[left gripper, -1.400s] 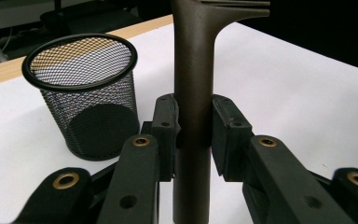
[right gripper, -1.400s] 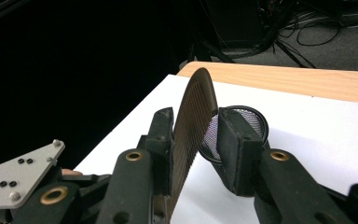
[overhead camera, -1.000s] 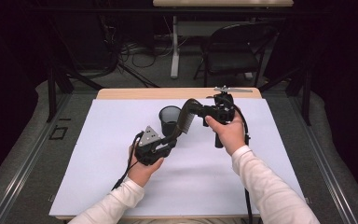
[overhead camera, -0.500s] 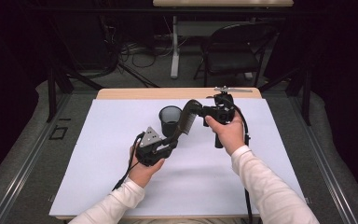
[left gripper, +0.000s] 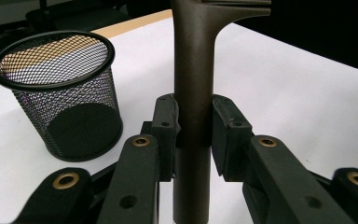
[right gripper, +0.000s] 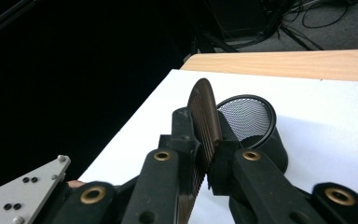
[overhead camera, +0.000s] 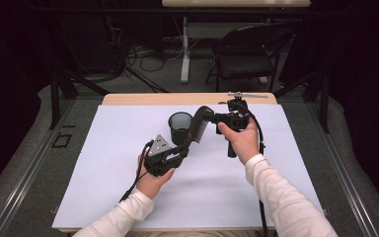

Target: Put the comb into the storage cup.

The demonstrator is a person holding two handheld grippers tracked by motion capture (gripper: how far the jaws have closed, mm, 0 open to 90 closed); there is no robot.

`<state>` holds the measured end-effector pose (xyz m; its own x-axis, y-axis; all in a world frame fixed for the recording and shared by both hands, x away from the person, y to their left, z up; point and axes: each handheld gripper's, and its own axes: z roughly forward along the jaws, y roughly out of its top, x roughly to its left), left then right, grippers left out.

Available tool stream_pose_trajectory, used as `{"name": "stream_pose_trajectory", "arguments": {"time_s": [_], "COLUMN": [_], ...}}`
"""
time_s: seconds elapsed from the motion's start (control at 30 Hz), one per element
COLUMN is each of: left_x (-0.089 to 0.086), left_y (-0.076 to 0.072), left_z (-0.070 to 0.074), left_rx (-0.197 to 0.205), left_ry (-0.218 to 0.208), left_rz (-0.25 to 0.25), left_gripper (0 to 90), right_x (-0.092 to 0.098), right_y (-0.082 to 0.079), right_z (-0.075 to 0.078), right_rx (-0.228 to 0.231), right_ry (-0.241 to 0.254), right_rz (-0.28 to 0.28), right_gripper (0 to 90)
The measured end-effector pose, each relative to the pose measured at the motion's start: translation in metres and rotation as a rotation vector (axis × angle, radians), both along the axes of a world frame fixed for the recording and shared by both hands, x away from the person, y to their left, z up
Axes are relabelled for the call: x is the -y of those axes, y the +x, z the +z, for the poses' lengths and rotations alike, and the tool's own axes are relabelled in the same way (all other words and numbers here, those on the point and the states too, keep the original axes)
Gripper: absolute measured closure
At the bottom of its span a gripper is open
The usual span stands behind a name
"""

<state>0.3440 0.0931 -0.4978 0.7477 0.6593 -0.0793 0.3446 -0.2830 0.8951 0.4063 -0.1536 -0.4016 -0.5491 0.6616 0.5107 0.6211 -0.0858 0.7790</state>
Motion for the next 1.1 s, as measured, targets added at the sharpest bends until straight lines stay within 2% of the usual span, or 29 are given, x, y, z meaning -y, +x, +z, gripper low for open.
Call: {"name": "stream_pose_trajectory", "arguments": {"time_s": [0.33,1.1], "left_x": [0.0005,0.0004], "left_y": [-0.0001,0.0014], "left_z": [-0.0008,-0.0029], "left_rx": [-0.002,-0.004], "left_ry": [-0.001,-0.003], "left_rz": [0.002,-0.001], "left_gripper": [72.8,72.4], "right_x": [0.0027,0.0016], "right_y": [0.0019,0.0016], "right_z": [-0.0027,-0.0026], "right_rx": [-0.045,-0.049], "right_ry": [0.045,0.047], "right_rz": [0.001,0.005], "right_gripper": [86.8,87.0]}}
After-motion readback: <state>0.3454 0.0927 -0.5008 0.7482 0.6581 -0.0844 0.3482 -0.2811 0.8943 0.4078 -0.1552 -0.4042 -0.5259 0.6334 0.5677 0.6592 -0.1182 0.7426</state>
